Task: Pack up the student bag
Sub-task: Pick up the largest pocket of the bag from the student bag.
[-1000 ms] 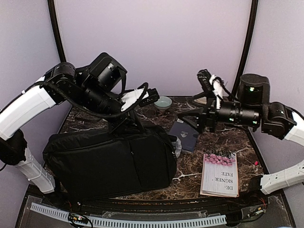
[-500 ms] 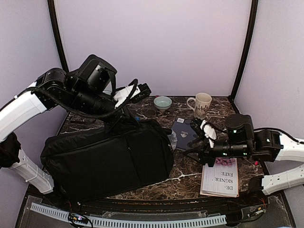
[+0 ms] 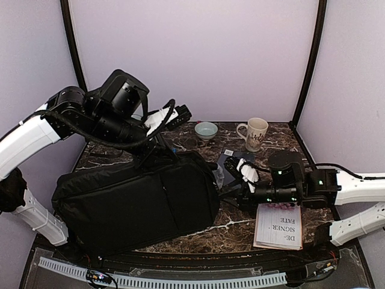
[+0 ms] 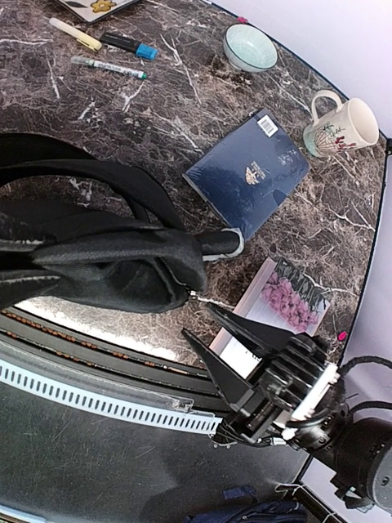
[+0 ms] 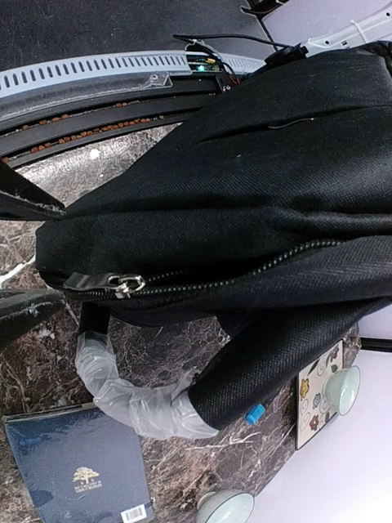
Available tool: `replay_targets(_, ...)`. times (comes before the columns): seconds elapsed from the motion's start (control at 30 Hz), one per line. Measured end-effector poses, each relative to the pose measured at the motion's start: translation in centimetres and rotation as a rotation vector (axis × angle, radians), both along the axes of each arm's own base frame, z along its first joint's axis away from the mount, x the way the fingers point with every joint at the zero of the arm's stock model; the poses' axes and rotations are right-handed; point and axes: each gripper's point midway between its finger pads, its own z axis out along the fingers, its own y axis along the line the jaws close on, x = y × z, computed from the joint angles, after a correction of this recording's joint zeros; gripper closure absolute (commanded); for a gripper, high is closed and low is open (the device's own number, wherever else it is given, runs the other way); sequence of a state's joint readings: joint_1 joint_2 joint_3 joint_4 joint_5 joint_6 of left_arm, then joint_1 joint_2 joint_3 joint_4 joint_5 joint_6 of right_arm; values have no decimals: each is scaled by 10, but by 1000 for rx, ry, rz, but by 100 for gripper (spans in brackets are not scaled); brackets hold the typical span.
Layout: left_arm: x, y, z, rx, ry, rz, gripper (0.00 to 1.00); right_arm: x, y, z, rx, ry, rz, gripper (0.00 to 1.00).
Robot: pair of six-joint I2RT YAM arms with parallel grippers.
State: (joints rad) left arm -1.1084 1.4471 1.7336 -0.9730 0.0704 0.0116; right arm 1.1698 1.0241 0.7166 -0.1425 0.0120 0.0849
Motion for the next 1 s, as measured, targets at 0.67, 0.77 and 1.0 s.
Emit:
replay_targets(0.67,-1,-4,1,-31,39,21,100,10,8,-9,-24,-35,-17,72)
replay_targets(0.77,-1,-5,1,-32,40,23,100,14,7,-9,-28,-46,-40,72)
replay_targets(1.0,-2,-6,0,-39,50,23,100,20,2,-10,-38,-63,-77,72)
